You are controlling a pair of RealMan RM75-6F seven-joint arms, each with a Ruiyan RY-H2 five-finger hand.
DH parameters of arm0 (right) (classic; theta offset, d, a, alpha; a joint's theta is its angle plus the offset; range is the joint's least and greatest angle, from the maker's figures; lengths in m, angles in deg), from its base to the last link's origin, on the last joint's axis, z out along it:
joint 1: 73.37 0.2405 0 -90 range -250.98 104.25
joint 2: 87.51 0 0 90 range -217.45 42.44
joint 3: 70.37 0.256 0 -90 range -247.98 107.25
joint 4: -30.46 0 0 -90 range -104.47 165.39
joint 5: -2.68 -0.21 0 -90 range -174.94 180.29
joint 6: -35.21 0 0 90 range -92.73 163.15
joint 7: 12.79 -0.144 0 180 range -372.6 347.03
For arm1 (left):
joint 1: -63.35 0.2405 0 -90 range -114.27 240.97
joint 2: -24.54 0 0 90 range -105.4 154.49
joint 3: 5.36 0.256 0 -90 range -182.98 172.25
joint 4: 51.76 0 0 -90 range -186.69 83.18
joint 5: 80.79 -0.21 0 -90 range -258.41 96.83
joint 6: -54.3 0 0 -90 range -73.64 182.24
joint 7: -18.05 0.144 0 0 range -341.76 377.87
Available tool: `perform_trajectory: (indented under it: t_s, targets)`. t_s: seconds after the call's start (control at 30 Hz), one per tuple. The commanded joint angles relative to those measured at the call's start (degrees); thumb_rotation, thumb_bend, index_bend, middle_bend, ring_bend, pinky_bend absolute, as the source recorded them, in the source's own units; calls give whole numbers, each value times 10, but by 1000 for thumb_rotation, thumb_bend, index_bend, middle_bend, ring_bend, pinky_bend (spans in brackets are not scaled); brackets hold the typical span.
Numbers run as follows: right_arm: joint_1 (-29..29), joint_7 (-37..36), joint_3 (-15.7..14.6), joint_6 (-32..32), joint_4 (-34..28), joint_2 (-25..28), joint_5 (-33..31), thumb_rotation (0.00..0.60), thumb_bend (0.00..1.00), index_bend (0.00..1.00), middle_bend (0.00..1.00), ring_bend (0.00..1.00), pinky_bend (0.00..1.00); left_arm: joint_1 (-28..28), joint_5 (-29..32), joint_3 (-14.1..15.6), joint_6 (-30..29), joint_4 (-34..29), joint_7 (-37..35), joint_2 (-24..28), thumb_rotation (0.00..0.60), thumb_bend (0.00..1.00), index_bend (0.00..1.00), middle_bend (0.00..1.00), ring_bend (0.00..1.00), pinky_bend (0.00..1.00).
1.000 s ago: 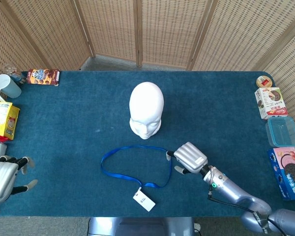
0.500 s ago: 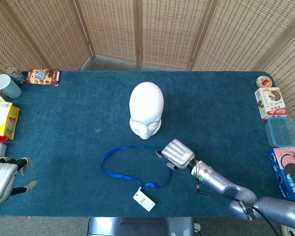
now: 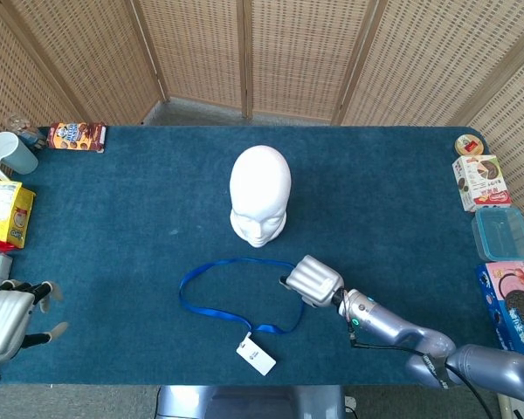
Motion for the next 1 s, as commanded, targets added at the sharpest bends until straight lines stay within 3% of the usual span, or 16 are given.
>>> perform_trajectory:
  t_s: [0.03, 1.0]
  targets:
    - [4, 0, -3, 2, 3, -3, 0, 600, 332, 436, 1000, 1000, 1000, 0, 1, 1, 0, 0, 0, 0, 544, 93, 475, 606, 557, 398]
    - [23, 25, -23, 2, 49, -39, -21, 600, 317, 488, 1000, 1000, 1000, -1, 5, 3, 2, 11, -11, -5, 542, 92, 475, 607, 556, 398]
